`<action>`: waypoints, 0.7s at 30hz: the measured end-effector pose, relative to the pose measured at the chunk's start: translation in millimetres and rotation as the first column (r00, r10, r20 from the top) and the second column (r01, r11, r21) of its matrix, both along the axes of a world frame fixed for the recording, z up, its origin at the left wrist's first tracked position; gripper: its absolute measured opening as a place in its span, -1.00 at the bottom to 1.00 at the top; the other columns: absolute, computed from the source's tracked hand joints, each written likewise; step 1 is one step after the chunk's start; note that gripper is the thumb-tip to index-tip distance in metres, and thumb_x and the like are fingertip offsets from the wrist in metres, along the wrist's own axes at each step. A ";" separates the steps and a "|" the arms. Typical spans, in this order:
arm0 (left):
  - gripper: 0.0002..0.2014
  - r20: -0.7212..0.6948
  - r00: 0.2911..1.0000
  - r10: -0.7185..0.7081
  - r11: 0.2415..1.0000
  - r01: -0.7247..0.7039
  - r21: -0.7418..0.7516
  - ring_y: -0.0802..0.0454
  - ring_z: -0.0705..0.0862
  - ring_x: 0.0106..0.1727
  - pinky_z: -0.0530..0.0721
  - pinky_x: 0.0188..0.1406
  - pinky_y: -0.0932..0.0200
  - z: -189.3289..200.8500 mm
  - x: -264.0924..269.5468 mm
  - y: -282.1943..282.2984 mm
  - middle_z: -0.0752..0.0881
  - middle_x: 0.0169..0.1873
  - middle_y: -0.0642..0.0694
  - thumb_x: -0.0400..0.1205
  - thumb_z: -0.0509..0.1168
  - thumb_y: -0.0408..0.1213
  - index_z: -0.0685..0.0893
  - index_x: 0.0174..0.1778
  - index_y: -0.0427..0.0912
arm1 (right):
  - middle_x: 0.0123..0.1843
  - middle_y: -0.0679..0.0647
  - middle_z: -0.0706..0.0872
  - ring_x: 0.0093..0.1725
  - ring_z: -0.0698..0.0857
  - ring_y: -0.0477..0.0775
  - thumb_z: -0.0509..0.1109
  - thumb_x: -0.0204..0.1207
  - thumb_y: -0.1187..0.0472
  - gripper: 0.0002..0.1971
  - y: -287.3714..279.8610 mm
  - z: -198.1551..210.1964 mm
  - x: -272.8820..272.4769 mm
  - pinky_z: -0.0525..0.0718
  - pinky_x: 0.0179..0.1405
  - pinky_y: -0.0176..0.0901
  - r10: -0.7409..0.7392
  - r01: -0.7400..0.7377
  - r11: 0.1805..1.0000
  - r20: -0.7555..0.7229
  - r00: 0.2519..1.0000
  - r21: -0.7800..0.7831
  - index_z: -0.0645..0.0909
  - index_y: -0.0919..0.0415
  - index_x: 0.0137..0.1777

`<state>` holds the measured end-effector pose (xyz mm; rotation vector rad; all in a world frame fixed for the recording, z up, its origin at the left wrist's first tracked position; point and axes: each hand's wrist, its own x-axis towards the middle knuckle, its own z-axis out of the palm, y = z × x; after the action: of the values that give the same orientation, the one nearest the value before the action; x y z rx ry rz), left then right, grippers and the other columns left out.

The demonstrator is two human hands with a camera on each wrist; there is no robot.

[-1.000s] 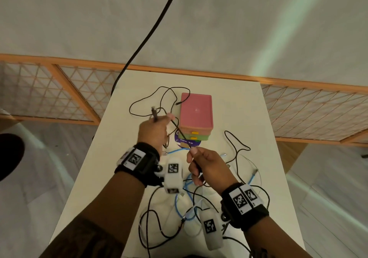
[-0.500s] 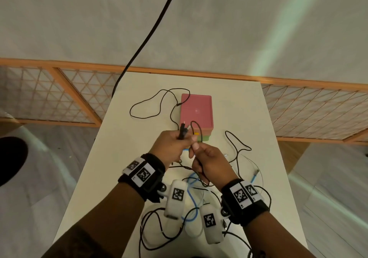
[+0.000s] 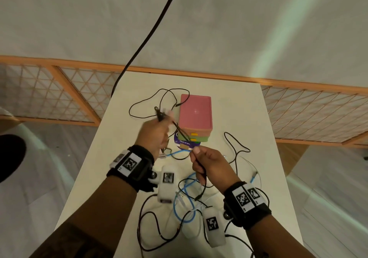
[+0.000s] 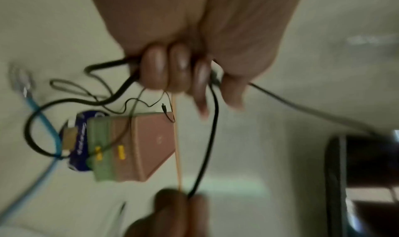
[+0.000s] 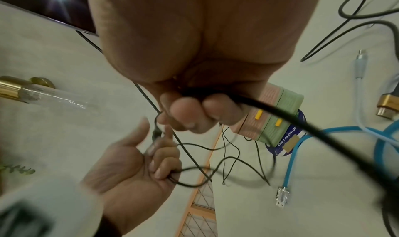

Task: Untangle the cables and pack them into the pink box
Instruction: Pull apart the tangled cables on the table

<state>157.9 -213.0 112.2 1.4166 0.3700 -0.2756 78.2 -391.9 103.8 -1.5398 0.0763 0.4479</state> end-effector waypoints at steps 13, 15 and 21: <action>-0.72 0.063 0.914 -0.402 0.877 0.364 0.313 0.17 0.30 -0.66 0.27 -0.62 0.29 3.4 -18.7 -10.0 0.39 -0.69 0.15 0.68 0.48 -0.19 0.72 -0.25 -0.31 | -0.51 0.02 0.27 -0.57 0.25 0.02 0.10 0.84 0.11 -0.63 11.8 -7.0 12.6 0.34 -0.63 -0.20 -0.005 0.004 1.000 0.056 0.998 0.017 0.54 0.26 -0.16; -0.76 0.136 0.949 -0.286 0.893 0.212 0.397 0.26 0.38 -0.69 0.32 -0.59 0.38 2.8 -12.0 -9.8 0.43 -0.77 0.18 0.70 0.45 -0.26 0.70 -0.28 -0.22 | -0.49 0.00 0.33 -0.58 0.33 0.04 0.13 0.83 0.10 -0.65 13.9 -11.9 17.4 0.38 -0.59 -0.20 -0.014 0.015 1.000 0.056 0.998 -0.018 0.60 0.26 -0.10; -0.58 0.273 0.950 -0.150 0.806 -0.043 0.591 0.15 0.45 -0.53 0.38 -0.46 0.34 -0.5 9.8 8.1 0.50 -0.59 0.04 0.69 0.46 -0.10 0.55 -0.46 -0.16 | -0.34 -0.22 0.73 -0.33 0.69 -0.27 0.30 0.75 0.18 -0.76 10.6 -21.5 48.5 0.61 -0.22 -0.30 -0.148 0.213 0.942 0.247 0.958 -0.260 0.78 -0.11 0.00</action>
<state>167.7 -204.9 111.7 2.0614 0.1546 0.0332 126.7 -381.3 82.3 -1.8385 0.1105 0.1154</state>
